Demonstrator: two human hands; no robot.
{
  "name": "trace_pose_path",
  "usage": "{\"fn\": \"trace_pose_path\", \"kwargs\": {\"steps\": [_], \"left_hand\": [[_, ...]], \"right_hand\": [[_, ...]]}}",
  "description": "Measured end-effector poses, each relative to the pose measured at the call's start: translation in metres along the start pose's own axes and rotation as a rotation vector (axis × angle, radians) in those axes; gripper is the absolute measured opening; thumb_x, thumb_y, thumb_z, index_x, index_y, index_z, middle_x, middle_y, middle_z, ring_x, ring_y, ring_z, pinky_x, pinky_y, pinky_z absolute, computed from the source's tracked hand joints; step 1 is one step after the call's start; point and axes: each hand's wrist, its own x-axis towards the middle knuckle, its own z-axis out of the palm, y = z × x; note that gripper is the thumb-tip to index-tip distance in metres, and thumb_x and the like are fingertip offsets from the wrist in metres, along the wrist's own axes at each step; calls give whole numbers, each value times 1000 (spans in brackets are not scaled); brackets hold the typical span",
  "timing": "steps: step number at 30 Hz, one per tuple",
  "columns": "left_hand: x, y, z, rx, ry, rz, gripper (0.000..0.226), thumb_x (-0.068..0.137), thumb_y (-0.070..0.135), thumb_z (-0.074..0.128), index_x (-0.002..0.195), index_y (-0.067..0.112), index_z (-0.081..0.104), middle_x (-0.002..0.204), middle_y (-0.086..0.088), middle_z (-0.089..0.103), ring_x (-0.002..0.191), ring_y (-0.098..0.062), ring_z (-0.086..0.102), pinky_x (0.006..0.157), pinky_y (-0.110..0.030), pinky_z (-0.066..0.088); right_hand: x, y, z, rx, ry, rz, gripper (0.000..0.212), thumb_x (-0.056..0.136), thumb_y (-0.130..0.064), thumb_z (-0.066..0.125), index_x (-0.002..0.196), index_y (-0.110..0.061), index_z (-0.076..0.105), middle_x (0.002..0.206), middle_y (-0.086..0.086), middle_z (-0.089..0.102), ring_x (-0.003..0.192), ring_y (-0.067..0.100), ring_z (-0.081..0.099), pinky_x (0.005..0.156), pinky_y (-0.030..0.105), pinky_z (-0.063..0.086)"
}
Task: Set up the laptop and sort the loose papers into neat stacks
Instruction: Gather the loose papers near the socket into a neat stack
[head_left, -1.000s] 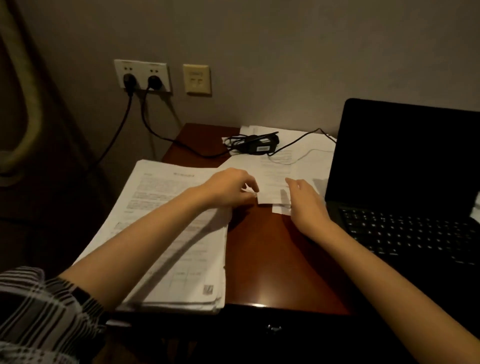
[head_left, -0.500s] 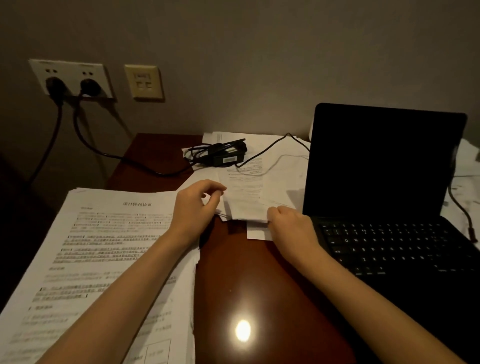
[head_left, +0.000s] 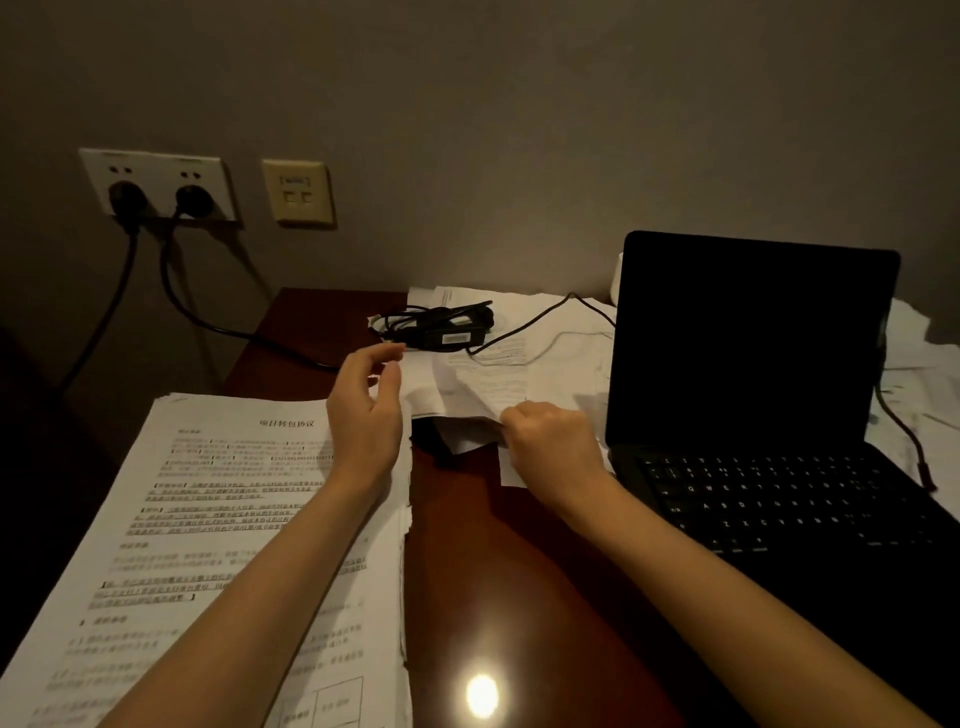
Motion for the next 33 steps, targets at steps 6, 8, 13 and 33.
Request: {"fn": "trace_pose_path", "kwargs": {"steps": [6, 8, 13, 33], "left_hand": [[4, -2, -11, -50, 131, -25, 20, 99, 13, 44, 112, 20, 58, 110, 7, 60, 101, -1, 54, 79, -5, 41], [5, 0, -13, -61, 150, -36, 20, 99, 13, 44, 112, 20, 57, 109, 7, 59, 101, -3, 54, 79, -5, 42], [7, 0, -15, -65, 170, -24, 20, 99, 12, 43, 115, 16, 55, 110, 6, 57, 99, 1, 53, 77, 0, 40], [14, 5, -14, -93, 104, -64, 101, 73, 17, 80, 148, 22, 12, 150, 0, 24, 128, -5, 29, 102, -23, 27]], "right_hand": [[7, -25, 8, 42, -57, 53, 25, 51, -3, 81, 64, -12, 61, 54, 3, 59, 44, 23, 57, 45, 20, 21], [9, -26, 10, 54, -82, 42, 23, 52, 0, 78, 61, -10, 61, 53, 6, 60, 43, 25, 58, 45, 20, 24], [46, -5, -15, 97, -5, 179, 19, 90, -13, 52, 100, -11, 68, 87, 12, 70, 81, 31, 65, 65, 31, 44], [97, 11, -129, 123, 281, 186, 22, 95, -23, 51, 88, -12, 68, 89, 11, 69, 86, 34, 61, 60, 31, 31]]}}
